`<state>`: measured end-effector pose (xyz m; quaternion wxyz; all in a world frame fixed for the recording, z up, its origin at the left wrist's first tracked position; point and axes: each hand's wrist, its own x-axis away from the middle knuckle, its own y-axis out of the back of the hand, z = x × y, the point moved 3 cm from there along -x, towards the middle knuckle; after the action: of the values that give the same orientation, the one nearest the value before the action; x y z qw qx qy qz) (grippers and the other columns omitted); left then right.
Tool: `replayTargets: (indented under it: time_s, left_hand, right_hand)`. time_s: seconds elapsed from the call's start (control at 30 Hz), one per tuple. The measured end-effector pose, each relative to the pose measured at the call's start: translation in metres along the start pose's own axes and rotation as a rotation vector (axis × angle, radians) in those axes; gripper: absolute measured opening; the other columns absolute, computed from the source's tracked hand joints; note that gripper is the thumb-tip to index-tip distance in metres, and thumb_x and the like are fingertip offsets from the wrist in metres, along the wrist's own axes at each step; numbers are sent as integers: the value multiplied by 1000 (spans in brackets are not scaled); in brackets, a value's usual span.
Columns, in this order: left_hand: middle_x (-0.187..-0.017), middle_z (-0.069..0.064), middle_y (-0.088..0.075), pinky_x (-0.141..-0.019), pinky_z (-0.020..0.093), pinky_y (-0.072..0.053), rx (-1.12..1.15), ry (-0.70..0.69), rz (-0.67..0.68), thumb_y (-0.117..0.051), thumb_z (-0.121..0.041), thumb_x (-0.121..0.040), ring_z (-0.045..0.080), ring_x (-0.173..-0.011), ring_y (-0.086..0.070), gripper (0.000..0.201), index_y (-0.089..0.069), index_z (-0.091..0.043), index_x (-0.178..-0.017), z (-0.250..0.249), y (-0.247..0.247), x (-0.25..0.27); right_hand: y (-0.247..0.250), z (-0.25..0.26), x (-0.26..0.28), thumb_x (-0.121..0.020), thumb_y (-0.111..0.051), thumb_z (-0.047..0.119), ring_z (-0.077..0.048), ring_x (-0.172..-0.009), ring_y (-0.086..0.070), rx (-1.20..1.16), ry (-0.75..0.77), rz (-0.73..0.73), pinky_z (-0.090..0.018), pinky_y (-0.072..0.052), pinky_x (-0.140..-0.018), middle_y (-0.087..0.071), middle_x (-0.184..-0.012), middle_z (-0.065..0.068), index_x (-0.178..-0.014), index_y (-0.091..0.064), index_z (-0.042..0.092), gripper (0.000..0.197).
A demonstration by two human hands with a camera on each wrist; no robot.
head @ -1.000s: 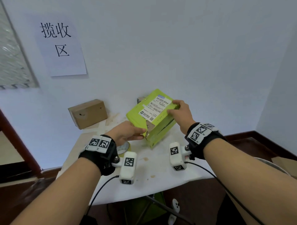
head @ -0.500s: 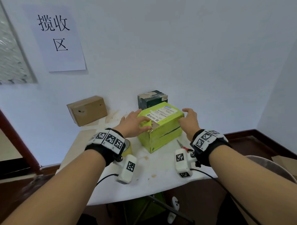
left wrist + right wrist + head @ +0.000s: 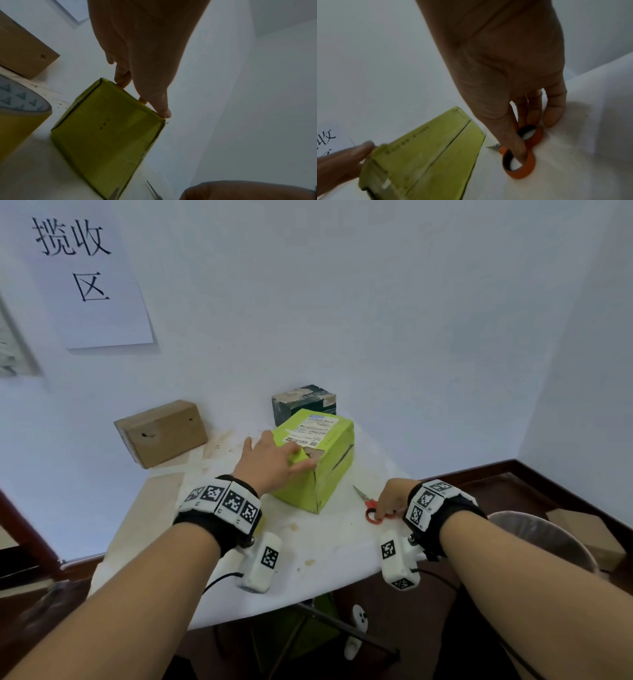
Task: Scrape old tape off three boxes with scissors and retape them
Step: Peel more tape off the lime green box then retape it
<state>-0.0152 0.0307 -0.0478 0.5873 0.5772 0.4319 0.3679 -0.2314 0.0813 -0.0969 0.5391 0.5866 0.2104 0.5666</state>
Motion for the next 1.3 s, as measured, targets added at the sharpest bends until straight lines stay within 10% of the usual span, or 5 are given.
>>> replayTargets:
  time_s: [0.13, 0.3, 0.6, 0.8, 1.3]
  left_hand:
    - [-131, 8, -36, -116, 55, -6, -3, -47, 15, -41, -75, -82, 25, -128, -36, 65, -42, -42, -138, -3, 6, 6]
    - [-123, 6, -45, -114, 48, -16, -83, -100, -55, -45, -67, -86, 23, -123, -41, 55, -51, -39, -133, -10, 12, 5]
    - [-112, 1, -56, -89, 33, -42, 78, -177, -199, -51, -65, -84, 21, -110, -49, 52, -62, -19, -106, -43, 4, -9]
    - [-155, -5, -26, -114, 48, -26, 337, -133, -58, -54, -66, -81, 15, -144, -23, 67, -44, -32, -138, -36, -7, -19]
    - [-161, 2, -12, -119, 49, -15, 223, -80, 51, -14, -81, -75, 24, -148, -3, 93, -17, -28, -152, -47, -30, -27]
  right_hand:
    - [3, -6, 1, -88, -62, 19, -15, -65, -49, -148, -27, -70, -19, -36, -51, -53, -75, -3, -67, -46, 3, 31]
    - [2, -22, -22, -88, -55, -6, -23, -83, -62, -988, 68, -141, -26, -56, -76, -63, -72, -8, -75, -54, 7, 18]
    - [29, -39, -10, -79, -68, 8, -19, -76, -52, -1348, 170, -654, -23, -40, -65, -60, -72, -2, -80, -68, 10, 2]
    - [50, -27, 2, -84, -64, 13, -16, -83, -63, -1398, 282, -771, -24, -50, -73, -67, -88, -1, -92, -63, 16, 8]
    - [65, -3, 27, -94, -52, 22, -21, -72, -65, -707, 599, -934, -41, -55, -73, -65, -87, 1, -110, -56, 19, 17]
